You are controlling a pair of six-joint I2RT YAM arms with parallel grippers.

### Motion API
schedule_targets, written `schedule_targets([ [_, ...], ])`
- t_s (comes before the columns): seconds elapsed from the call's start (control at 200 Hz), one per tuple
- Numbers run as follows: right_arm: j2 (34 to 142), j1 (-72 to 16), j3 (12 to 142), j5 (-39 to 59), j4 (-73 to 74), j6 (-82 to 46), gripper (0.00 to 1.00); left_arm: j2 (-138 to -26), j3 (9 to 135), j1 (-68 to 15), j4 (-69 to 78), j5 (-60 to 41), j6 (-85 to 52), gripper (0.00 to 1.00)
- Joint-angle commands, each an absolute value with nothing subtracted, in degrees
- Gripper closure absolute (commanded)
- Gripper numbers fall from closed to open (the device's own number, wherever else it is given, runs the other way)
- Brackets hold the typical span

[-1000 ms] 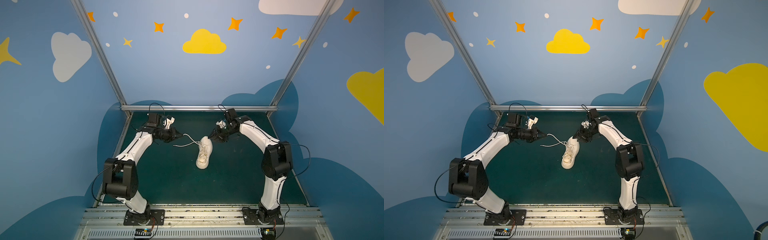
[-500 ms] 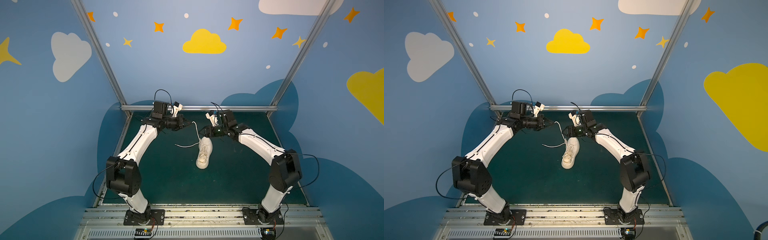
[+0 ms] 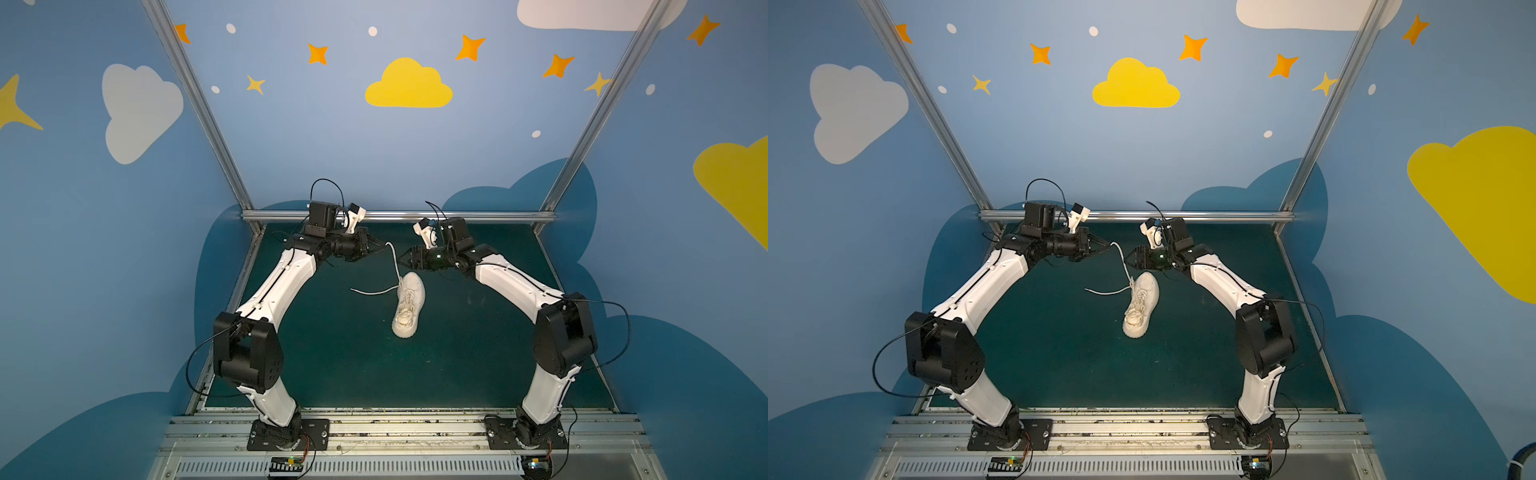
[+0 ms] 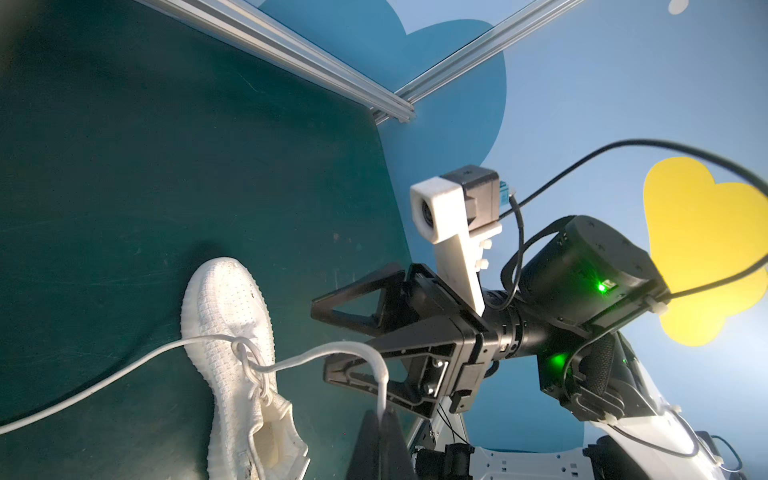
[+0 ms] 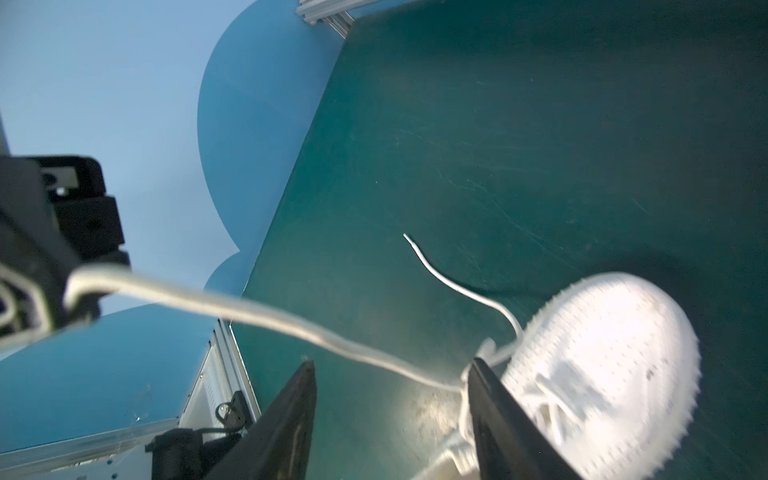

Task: Tie the shoes
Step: 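Pull the left and right grippers apart away from the sneaker, tightening the laces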

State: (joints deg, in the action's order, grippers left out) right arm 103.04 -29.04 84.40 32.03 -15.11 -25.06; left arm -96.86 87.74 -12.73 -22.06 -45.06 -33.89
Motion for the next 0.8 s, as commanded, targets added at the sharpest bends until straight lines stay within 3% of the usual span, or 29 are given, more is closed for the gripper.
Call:
schedule_targets([
  [0.0,97.43,-27.77,81.77,33.28,-15.11,-27.48,0.39,-95.45,88.27,-12.22,-20.07,-45.4,-34.59,0.97],
  [0.21,98.73,-23.22,78.65,36.0,-13.31,-39.95,0.36,-96.25,88.52,-11.34,-16.26,-46.63,-37.71,0.97],
  [0.561,124.26,-24.06,106.81,48.15,-37.24,-42.92,0.36,-95.75,88.66,-11.07,-16.4,-46.76,-37.86,0.97],
  [0.791,131.5,-25.0,113.59,51.92,-44.29,-43.78,0.36,-95.08,87.21,-10.99,-15.35,-46.58,-38.57,0.97],
])
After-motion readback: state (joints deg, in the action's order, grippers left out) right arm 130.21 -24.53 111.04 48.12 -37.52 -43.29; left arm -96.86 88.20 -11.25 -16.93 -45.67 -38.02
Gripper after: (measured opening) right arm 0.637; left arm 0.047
